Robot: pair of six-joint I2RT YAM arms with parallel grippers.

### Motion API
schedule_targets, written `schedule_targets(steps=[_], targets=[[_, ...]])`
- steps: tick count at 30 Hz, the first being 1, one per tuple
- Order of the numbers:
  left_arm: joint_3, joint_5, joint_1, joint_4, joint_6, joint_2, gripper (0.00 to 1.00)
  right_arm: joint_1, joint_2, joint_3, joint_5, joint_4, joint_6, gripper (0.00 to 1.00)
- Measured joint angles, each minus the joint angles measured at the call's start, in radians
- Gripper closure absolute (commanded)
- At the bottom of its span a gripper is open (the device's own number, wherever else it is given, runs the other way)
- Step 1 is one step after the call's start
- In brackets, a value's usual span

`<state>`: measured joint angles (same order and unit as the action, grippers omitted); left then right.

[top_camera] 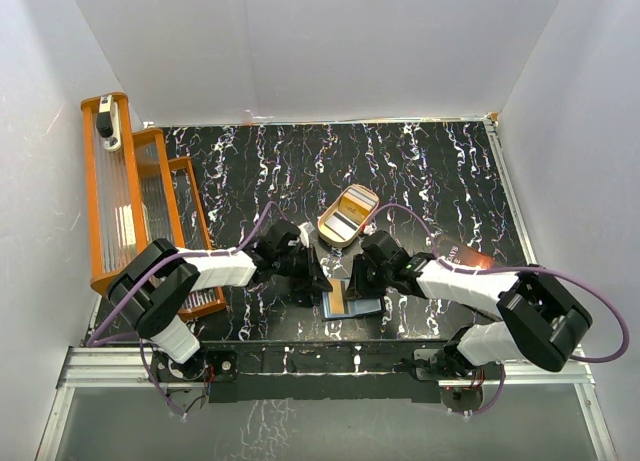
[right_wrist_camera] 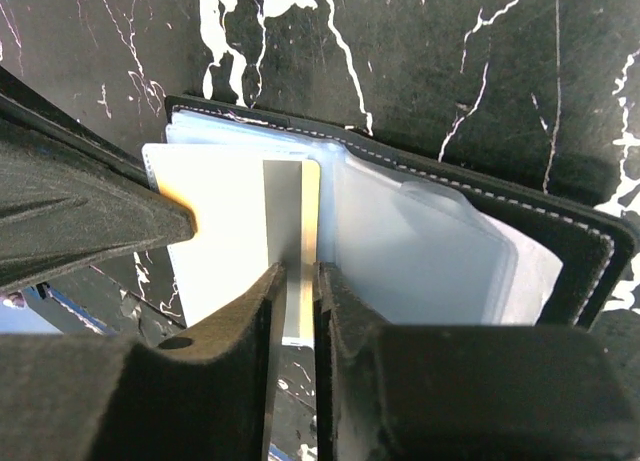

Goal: Put the credit cards into the card holder
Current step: Adjust the card holder at the center of the board.

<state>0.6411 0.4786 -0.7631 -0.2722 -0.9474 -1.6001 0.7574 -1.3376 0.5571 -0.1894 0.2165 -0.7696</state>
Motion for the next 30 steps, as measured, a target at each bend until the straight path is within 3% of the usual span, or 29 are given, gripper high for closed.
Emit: schedule_targets(steps=[4,18,25,30], targets=[[0.035,-0.019,-0.005,0.068,0.027,0.000,1.00,0.002,0.023,0.003,0.002,0.034,0.000,0.75],[0.184,-0.077,-0.006,0.389,0.192,0.013,1.00,0.003,0.177,0.138,0.086,0.257,0.017,0.70],[0.200,-0.106,-0.006,0.447,0.217,0.013,0.81,0.003,0.173,0.161,0.145,0.301,0.028,0.65],[0.199,-0.110,-0.006,0.452,0.211,0.023,0.72,0.003,0.118,0.277,0.230,0.306,0.073,0.63]])
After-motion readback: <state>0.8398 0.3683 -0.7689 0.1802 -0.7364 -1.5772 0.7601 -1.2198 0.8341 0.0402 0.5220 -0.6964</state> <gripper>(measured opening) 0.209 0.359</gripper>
